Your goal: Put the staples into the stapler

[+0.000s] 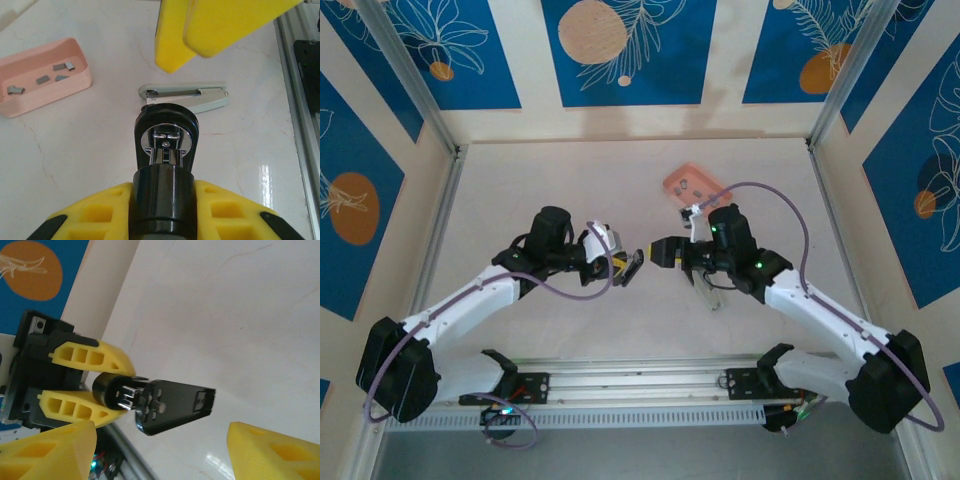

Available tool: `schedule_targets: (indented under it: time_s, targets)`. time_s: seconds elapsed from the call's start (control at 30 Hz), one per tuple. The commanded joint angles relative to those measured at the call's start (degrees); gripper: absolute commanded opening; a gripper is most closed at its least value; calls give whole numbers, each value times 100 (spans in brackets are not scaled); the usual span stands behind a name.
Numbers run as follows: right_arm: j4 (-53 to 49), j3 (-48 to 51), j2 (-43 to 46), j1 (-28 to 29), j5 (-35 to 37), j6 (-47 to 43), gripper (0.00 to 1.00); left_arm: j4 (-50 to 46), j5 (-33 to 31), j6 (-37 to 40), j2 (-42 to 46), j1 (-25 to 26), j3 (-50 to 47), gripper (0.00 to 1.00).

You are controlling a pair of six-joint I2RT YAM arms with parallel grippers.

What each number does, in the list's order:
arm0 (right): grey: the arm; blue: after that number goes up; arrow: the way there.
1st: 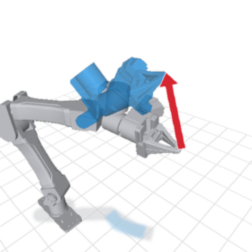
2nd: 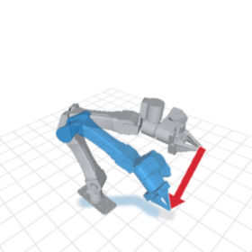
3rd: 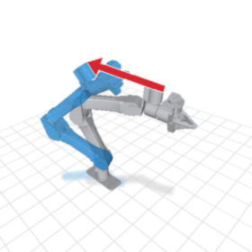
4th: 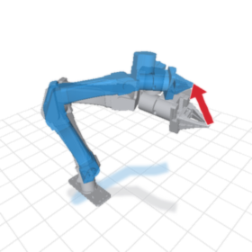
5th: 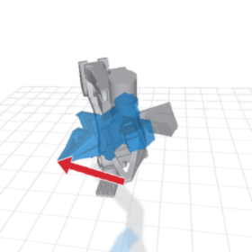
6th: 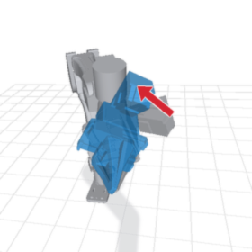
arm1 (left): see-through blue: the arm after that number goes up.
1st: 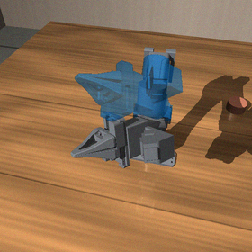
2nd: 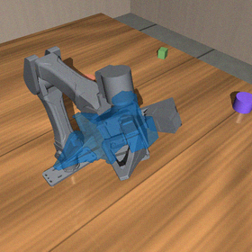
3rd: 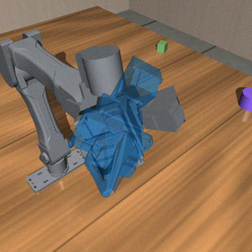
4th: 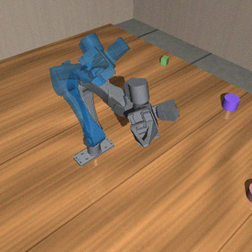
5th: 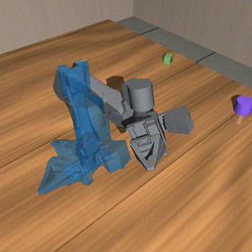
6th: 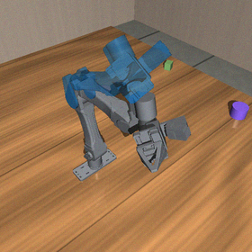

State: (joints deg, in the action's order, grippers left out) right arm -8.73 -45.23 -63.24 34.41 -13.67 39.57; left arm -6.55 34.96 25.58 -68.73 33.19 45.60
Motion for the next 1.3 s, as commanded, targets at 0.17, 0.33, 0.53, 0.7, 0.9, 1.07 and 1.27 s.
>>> schedule_targets:
  time_s: [0.17,0.33,0.53,0.7,0.9,1.07,1.27]
  targets:
    - [-186,-266,-650,48,-427,111,64,180,354,273,193,17,317,0]
    - [-79,-263,-923,50,-487,206,59,137,406,259,244,12,351,0]
    - [-162,-10,-1219,-147,-151,536,54,53,506,177,289,13,472,0]
    - [272,460,-1408,-284,-118,812,51,147,630,-119,398,15,585,0]
    - [753,795,-1618,-383,-203,1056,51,276,738,-430,552,9,675,0]
    - [969,821,-1880,-381,-268,1100,50,418,802,-629,632,-1,737,0]
    - [1075,797,-2106,-271,-211,1080,50,1014,634,-1232,733,-15,767,0]
